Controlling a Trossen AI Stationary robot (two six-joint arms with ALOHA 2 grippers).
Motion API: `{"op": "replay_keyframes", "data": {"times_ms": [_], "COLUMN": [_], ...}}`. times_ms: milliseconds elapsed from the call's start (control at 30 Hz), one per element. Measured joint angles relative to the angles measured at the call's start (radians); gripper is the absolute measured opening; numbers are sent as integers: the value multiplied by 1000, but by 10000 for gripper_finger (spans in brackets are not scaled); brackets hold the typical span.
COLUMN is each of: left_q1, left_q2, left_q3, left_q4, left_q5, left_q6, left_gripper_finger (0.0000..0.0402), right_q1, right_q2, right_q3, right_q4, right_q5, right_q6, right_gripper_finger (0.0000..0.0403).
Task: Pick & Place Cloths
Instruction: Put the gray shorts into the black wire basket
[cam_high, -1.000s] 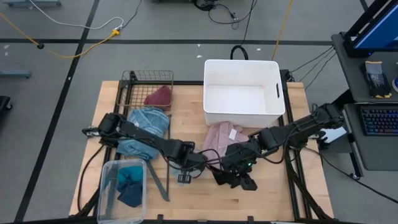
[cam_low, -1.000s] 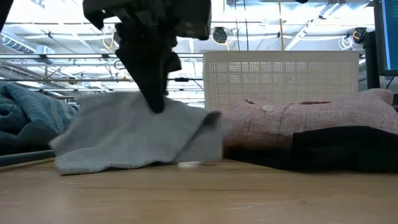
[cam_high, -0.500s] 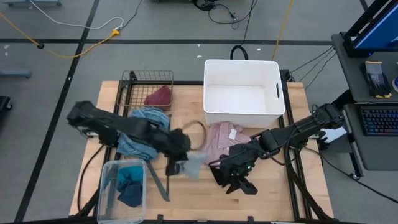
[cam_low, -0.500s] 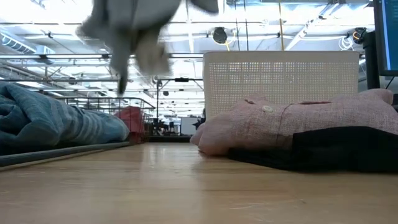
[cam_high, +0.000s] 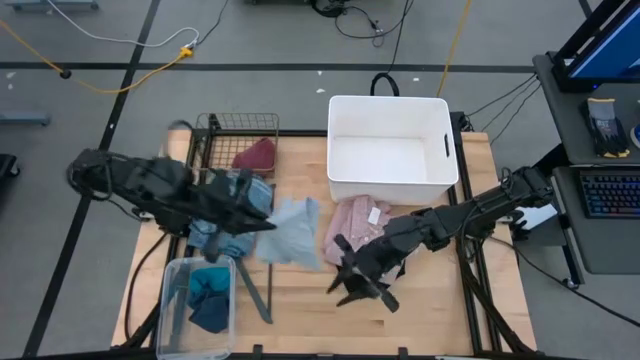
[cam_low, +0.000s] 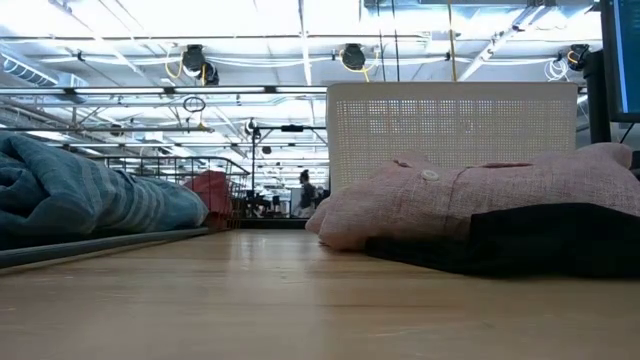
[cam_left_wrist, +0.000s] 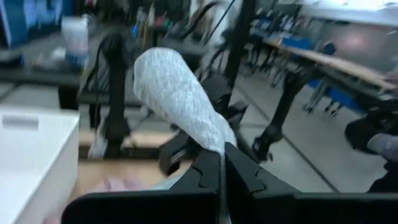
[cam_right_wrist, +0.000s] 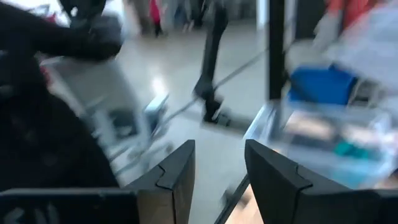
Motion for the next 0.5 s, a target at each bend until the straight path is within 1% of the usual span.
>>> {"op": "replay_keyframes", "data": {"times_ms": [67,167,233,333,400,500], "left_q1": [-7,-10,-10,-12,-12,-12], "left_q2": [-22,-42,-43,-38,-34,-31], "left_q3": [0,0,0,0,0,0], "left_q4": [37,95,146,219,245,254], "left_q5": [19,64,121,235,288,318], "left_q6": [36,61,74,118,140,159], "left_gripper_finger": [0,0,0,0,0,0], "right_q1": [-5,-19,-32,-54,-67,-83], "right_q2": [0,0,0,0,0,0], "right_q3": [0,0,0,0,0,0], "right_q4": [73,176,245,330,356,360], "right_q5": [46,77,78,86,117,161], "right_q6": [-27,-74,-103,-125,-137,-156], "right_gripper_finger": [132,132,132,132,132,132]}}
